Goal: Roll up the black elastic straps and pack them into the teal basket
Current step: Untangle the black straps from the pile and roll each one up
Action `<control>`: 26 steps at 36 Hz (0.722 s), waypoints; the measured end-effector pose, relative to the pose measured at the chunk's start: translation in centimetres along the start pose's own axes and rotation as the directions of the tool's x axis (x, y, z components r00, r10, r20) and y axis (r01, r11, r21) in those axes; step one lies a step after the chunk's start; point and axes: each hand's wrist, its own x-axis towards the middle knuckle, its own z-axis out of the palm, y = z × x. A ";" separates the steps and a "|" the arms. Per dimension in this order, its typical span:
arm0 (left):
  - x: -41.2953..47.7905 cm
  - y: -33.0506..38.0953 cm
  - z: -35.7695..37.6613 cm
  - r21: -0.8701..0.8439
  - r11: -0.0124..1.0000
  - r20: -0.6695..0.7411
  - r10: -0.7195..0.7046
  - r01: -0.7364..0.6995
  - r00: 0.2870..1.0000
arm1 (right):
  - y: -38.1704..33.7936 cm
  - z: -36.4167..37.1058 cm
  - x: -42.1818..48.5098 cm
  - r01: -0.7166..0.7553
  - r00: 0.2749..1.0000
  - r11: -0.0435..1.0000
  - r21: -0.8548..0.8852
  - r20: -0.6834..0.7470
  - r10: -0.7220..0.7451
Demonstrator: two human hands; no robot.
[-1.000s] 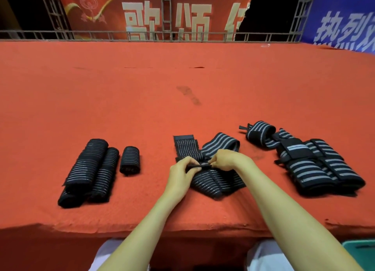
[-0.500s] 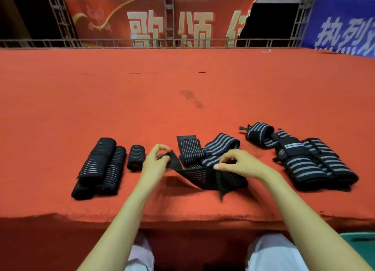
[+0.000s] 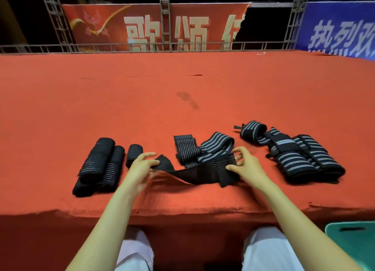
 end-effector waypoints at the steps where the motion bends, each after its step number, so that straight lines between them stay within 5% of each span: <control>1: -0.1 0.0 -0.1 0.001 1.000 -0.001 0.005 -0.005 1.000 | -0.1 -0.1 0.0 -0.008 0.999 0.999 0.053 -0.052 0.011; 4: -0.1 0.3 -0.6 -0.035 0.999 0.018 0.039 -0.039 0.999 | -0.4 -1.1 0.5 0.043 0.988 0.999 0.000 -0.150 -0.042; 7: 0.0 0.7 -1.2 -0.032 0.992 0.062 0.121 -0.119 0.991 | -0.6 -2.1 0.9 0.227 0.949 0.968 -0.106 -0.199 -0.245; 11: 0.6 0.3 -1.8 0.265 0.929 0.074 0.249 -0.259 0.966 | -0.3 -2.9 1.1 0.395 0.868 0.888 -0.234 -0.222 -0.445; 14: 1.0 -0.6 -2.1 0.478 0.840 0.061 0.262 -0.259 0.963 | -0.3 -2.6 0.9 0.519 0.833 0.807 -0.280 -0.043 -0.551; 19: 1.0 -1.9 -1.7 0.679 0.690 0.034 0.313 -0.252 0.949 | -0.1 -0.7 -0.1 0.387 0.850 0.907 -0.166 0.446 -0.281; 24: 0.5 -2.2 -1.2 0.700 0.633 0.068 0.401 -0.330 0.914 | 1.0 1.3 -0.1 0.088 0.996 0.986 -0.139 -0.012 -0.091; 26: 0.4 -2.3 -1.3 0.697 0.633 0.050 0.423 -0.335 0.905 | 1.4 1.5 0.2 -0.086 0.996 0.970 -0.227 -0.022 0.083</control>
